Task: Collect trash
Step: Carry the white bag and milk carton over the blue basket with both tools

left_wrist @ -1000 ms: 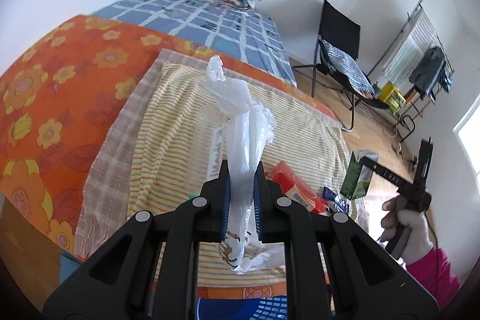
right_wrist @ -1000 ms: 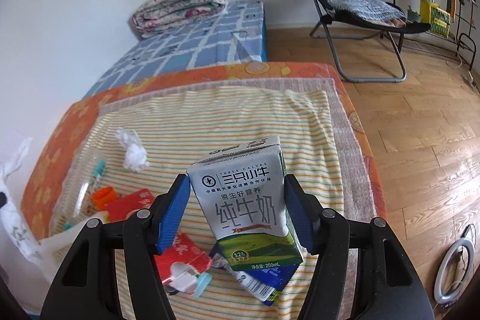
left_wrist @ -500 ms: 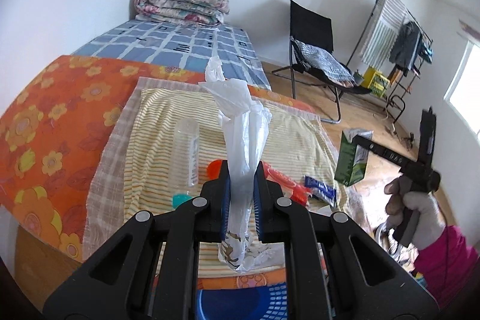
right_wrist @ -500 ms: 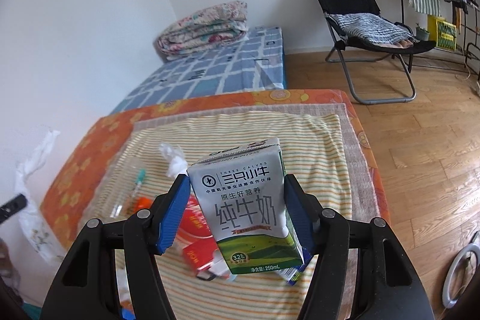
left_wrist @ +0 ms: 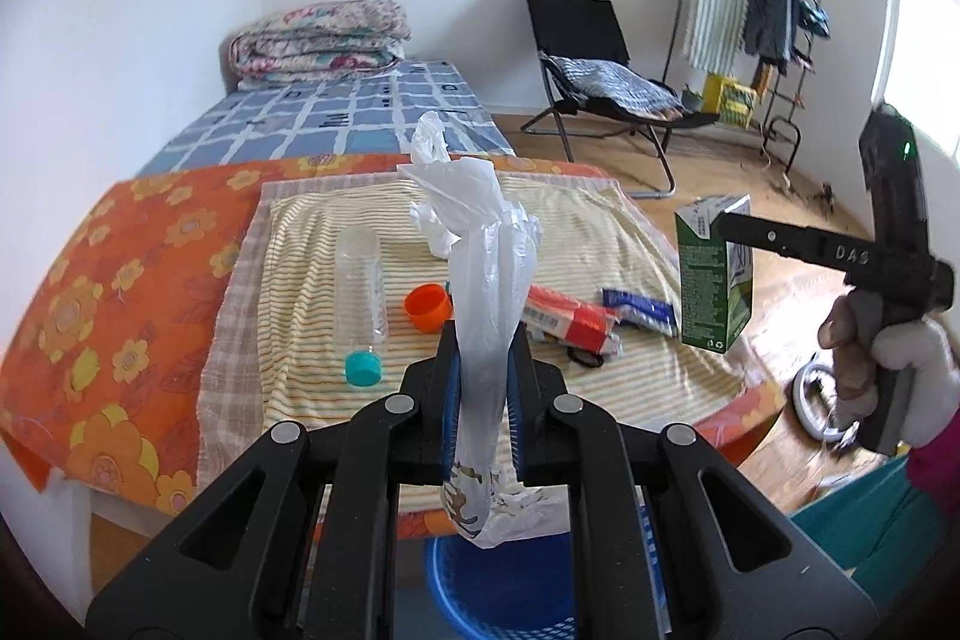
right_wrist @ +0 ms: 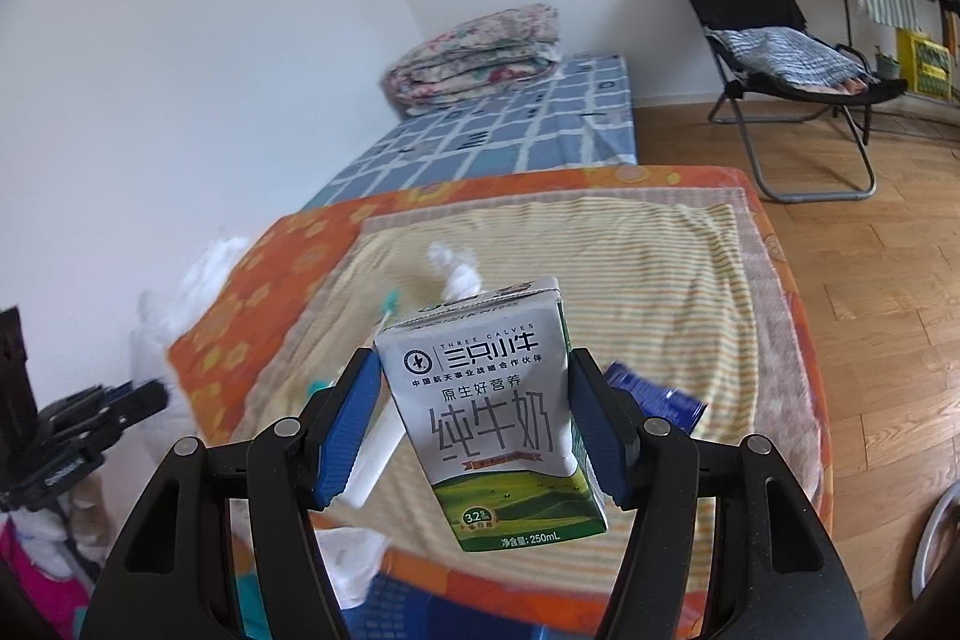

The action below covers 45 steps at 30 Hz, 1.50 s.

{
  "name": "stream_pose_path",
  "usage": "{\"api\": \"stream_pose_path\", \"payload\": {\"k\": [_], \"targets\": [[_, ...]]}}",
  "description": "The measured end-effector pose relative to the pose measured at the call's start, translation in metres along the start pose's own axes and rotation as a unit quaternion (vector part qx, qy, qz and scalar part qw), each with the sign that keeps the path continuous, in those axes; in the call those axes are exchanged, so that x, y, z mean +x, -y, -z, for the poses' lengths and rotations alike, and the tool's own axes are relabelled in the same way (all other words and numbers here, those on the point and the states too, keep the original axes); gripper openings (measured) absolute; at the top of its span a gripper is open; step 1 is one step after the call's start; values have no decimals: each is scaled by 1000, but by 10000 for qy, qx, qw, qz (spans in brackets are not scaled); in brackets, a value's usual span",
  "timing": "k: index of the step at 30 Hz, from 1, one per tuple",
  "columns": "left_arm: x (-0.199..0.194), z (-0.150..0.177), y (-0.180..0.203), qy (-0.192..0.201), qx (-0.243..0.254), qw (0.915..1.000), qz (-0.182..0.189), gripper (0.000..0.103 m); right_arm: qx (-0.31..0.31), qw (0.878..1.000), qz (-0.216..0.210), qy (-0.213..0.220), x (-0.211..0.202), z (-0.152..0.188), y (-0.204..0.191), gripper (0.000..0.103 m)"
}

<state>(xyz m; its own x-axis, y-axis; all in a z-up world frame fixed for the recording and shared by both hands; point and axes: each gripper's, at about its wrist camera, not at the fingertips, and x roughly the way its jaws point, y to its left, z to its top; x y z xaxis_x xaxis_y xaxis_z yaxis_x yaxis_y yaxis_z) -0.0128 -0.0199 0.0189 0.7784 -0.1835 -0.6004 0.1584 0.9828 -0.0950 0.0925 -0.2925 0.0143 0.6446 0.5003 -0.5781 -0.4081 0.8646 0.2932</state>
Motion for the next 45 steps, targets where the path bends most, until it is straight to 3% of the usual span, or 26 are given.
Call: {"api": "stream_pose_path", "payload": {"k": [9,16,26,32,34,41,45], "targets": [[9,40,27,-366,362,9987,66,12,-39,9998,-208,-64,-22,31,-16,63],[11,70,48,-490,599,9970,53,12,113,9986,-363,-368,-22,63,-17,63],[14,89,57,-631,580,9963,114,12,252,9968,-466,-590,-22,94,-21,63],[16,99,62,-803,607,9947,196,25,266,9958,-519,-704,-18,104,-25,63],[15,101,63,-810,592,9947,211,40,275,9952,-554,-755,-16,109,-28,63],[11,101,58,-813,473,9954,163,40,225,9931,-567,-1000,-5,123,-34,64],[12,98,51,-830,346,9959,91,40,246,9886,-594,-1358,5,134,-37,65]]}}
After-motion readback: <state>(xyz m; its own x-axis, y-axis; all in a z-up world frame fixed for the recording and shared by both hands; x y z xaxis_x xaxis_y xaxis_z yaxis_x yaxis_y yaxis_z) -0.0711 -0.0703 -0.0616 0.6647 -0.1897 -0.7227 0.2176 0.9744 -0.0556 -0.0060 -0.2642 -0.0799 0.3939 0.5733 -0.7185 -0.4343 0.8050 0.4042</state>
